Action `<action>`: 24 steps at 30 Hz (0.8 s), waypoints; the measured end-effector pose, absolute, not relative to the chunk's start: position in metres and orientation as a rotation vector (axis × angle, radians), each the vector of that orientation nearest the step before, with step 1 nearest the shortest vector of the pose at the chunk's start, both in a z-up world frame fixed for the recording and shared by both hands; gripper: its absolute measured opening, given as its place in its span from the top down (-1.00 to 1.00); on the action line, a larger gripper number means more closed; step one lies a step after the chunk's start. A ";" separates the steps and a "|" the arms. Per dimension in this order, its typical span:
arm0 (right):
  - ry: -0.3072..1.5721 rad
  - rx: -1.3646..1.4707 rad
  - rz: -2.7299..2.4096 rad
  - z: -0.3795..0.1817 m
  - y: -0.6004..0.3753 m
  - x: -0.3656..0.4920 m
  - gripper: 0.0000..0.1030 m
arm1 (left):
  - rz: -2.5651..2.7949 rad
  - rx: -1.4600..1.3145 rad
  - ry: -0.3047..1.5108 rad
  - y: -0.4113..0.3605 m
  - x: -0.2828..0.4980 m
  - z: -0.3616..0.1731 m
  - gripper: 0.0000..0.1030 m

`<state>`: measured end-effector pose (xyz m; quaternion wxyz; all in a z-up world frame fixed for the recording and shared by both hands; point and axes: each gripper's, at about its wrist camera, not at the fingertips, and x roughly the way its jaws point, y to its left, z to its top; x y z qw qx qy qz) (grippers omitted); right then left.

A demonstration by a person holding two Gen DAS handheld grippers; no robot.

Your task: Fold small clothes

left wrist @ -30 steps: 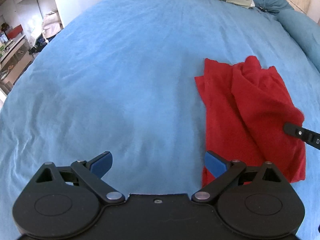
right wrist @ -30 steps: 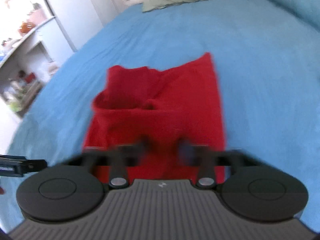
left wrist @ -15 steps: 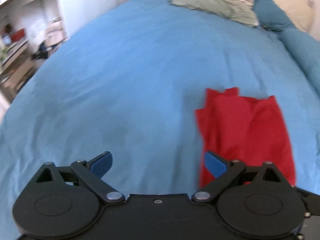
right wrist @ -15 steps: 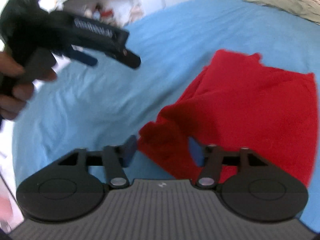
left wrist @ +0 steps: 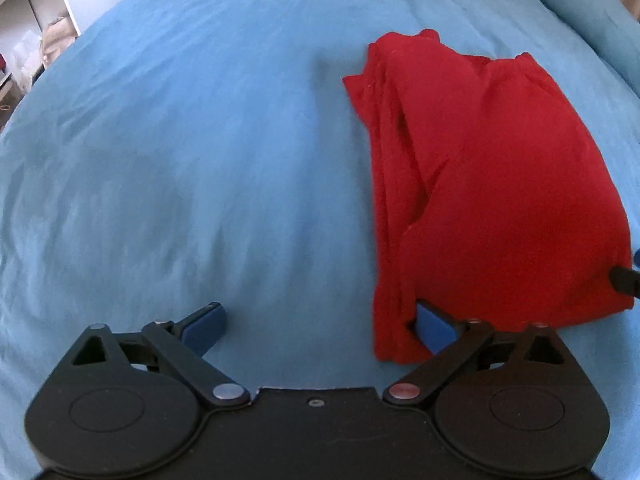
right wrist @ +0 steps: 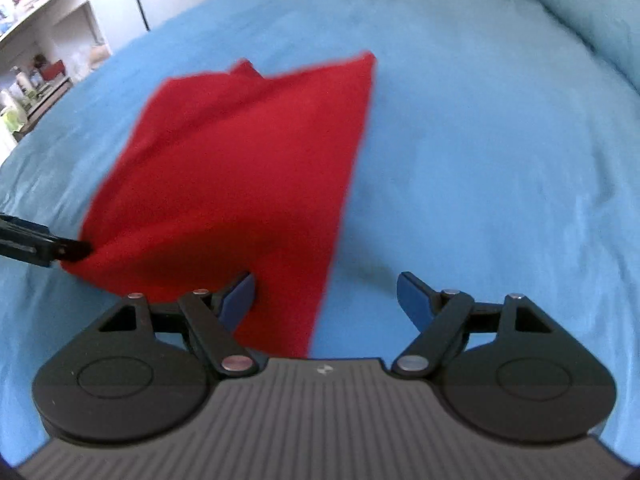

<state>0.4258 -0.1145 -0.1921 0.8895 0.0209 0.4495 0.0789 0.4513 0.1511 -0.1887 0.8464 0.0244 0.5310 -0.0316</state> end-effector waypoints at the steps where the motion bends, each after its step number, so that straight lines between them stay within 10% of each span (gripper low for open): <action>1: 0.942 0.059 0.162 -0.197 -0.117 0.424 -0.82 | -0.067 0.061 1.120 0.150 0.452 -0.189 -1.00; 14: 0.894 0.262 0.261 -0.099 -0.155 0.456 -1.00 | -0.117 0.031 0.983 0.139 0.467 -0.085 -1.00; 24: 1.078 0.449 0.272 -0.148 -0.168 0.520 -1.00 | -0.219 -0.199 1.142 0.142 0.552 -0.163 -0.72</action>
